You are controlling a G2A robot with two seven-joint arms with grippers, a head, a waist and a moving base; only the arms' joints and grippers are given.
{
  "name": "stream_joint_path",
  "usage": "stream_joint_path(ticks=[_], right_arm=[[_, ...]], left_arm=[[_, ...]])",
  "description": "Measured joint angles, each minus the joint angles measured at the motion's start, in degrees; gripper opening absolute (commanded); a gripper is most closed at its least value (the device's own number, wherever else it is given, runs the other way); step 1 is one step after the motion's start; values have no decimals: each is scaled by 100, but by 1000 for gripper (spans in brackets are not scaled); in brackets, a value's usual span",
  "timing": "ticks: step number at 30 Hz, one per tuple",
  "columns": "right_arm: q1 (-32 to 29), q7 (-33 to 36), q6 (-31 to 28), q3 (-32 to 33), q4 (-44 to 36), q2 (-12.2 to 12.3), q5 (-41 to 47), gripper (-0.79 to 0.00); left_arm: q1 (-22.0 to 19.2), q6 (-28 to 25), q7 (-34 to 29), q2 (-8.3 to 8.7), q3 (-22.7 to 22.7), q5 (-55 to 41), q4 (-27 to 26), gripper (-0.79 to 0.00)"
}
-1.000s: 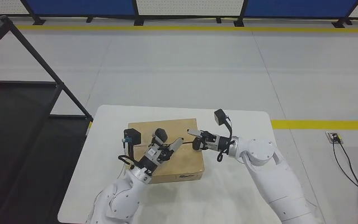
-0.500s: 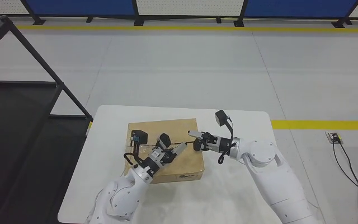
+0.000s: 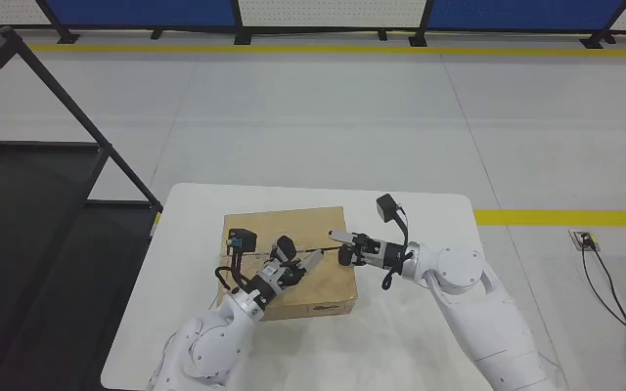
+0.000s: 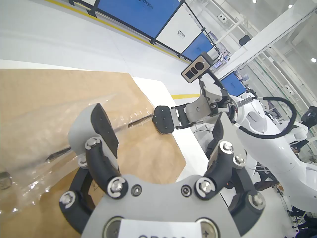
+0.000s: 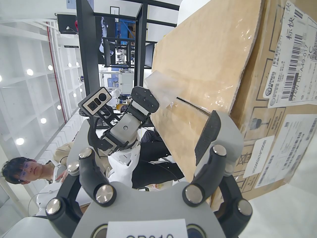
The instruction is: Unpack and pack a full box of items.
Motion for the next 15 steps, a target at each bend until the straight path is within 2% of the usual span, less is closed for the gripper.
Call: stream_joint_path(ticks=[8,11,15], right_arm=[[31,14,4,12,11,22,41,0],[76,22,1,-4,32,24,51,0],[135,-37,-76,-14,-5,24,59,0]], left_arm=[[770,-342,632,75,-579,-412,-903,0],[1072,-384,959,98,-974,-864,-1185,0],[1317,-232,1095,134,-1614,-1692,-1195,0]])
